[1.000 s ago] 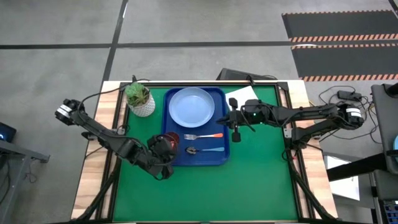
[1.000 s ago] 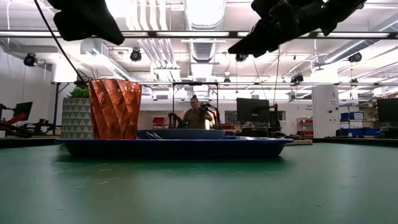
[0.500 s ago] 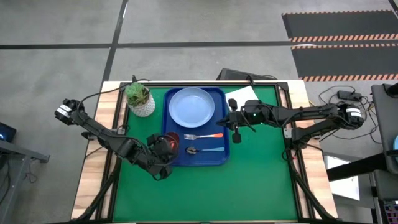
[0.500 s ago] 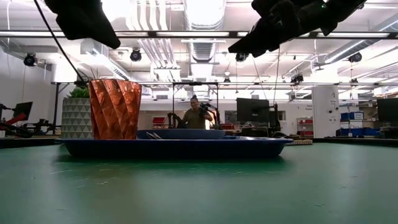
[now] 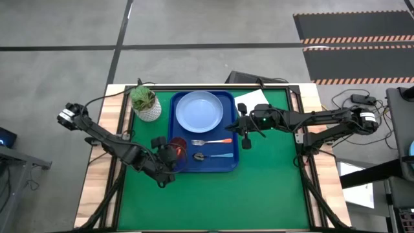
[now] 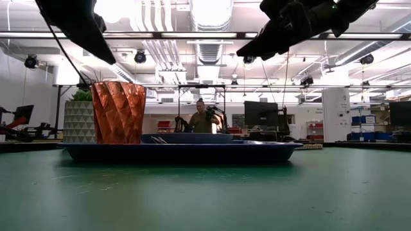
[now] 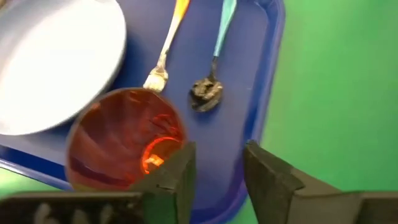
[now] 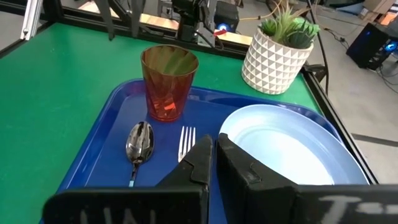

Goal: Pick and place plate/cup/fork/spoon on tray
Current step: Return to Home Position

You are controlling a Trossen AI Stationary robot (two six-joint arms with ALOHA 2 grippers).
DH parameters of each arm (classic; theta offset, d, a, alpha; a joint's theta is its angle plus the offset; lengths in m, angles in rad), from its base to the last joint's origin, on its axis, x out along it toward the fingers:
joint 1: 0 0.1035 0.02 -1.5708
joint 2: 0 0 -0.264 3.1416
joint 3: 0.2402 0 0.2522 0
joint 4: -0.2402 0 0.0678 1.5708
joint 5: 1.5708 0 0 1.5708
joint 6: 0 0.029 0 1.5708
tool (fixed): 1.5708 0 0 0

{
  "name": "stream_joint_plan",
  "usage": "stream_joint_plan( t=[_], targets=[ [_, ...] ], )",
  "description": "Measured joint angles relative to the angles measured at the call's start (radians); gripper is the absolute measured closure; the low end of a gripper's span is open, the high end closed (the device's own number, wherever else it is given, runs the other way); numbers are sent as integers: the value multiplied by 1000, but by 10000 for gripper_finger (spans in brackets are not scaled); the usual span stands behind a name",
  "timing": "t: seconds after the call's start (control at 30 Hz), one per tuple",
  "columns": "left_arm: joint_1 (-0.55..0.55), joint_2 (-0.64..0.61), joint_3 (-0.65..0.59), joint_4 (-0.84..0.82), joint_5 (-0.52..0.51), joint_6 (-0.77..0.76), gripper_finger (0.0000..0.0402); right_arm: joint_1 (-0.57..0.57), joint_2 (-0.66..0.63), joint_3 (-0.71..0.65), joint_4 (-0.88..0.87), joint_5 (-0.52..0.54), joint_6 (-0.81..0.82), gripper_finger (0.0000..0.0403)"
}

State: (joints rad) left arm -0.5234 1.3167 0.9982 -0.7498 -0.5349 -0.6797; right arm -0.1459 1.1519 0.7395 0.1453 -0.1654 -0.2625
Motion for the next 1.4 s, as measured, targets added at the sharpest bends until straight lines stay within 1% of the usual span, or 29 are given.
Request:
stream_joint_plan(
  t=[0.07, 0.17, 0.33, 0.57, 1.1, 1.4],
  targets=[
    [4, 2, -13, 1, -27, 23, 278, 0, 0, 0, -7, 0, 0, 394],
    [19, 1, -48, 7, -32, 39, 268, 0, 0, 0, -15, 0, -2, 394],
    [42, -1, -89, 18, -33, 41, 267, 0, 0, 0, -14, 0, -3, 394],
    [59, -2, -133, 122, -32, 84, 268, 0, 0, 0, -14, 0, -9, 394],
    [59, -10, -94, 140, -27, 84, 268, 0, 0, 0, -36, 1, -10, 394],
    [59, -46, -93, 141, -26, 74, 268, 0, 0, 0, -36, 1, 17, 394]
  ],
)
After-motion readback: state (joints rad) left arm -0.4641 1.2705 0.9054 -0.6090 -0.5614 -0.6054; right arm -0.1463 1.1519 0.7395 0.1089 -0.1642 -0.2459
